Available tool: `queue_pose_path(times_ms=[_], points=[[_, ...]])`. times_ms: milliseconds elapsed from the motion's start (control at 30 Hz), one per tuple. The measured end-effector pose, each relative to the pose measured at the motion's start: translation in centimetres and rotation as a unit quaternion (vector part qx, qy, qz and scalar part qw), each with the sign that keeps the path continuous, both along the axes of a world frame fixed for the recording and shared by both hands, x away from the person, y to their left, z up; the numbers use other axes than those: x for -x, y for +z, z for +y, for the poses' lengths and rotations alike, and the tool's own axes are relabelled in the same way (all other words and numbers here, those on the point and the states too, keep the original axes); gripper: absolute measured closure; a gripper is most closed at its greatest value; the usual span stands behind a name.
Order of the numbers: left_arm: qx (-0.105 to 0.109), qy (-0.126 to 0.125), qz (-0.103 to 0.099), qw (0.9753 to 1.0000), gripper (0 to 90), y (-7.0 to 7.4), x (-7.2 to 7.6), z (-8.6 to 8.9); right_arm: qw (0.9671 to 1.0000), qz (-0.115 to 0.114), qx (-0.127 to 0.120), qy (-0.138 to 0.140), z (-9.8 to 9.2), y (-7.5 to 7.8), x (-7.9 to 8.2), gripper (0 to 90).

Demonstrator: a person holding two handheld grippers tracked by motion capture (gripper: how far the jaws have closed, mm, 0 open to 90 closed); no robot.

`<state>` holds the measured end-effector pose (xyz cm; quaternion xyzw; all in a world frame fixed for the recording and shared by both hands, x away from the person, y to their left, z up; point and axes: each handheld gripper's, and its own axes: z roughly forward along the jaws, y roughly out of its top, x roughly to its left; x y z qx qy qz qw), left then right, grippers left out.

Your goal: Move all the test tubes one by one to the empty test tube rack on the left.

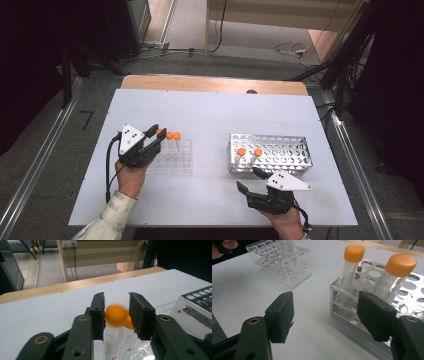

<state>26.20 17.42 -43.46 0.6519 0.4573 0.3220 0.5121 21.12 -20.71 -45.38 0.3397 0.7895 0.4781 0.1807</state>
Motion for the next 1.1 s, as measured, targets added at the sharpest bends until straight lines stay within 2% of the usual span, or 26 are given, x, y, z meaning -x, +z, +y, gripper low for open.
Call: queue_pose_path(times_ms=[433, 567, 667, 767, 1100], points=[[0.013, -0.006, -0.001, 0.9999, 57.3, 0.2, 0.2, 0.1, 1.0000, 0.001, 0.000, -0.002, 0.0, -0.1, -0.1, 28.8], [0.017, -0.005, -0.001, 0.9998, 50.4, 0.2, 0.3, 0.0, 1.0000, 0.000, 0.000, -0.004, 0.0, 0.0, -0.1, 28.8], [0.025, 0.011, 0.001, 0.9996, 37.5, 0.3, 0.4, -0.1, 1.0000, -0.001, -0.002, -0.007, -0.2, 0.0, -0.1, 28.9], [0.034, 0.015, 0.007, 0.9993, 27.5, 0.4, 0.4, -0.1, 0.9999, -0.002, -0.002, -0.010, -0.3, 0.0, -0.2, 29.0], [0.037, 0.022, 0.003, 0.9991, 21.5, 0.6, 0.6, -0.2, 0.9993, -0.005, -0.006, -0.038, -1.0, -0.1, -0.8, 28.9]])
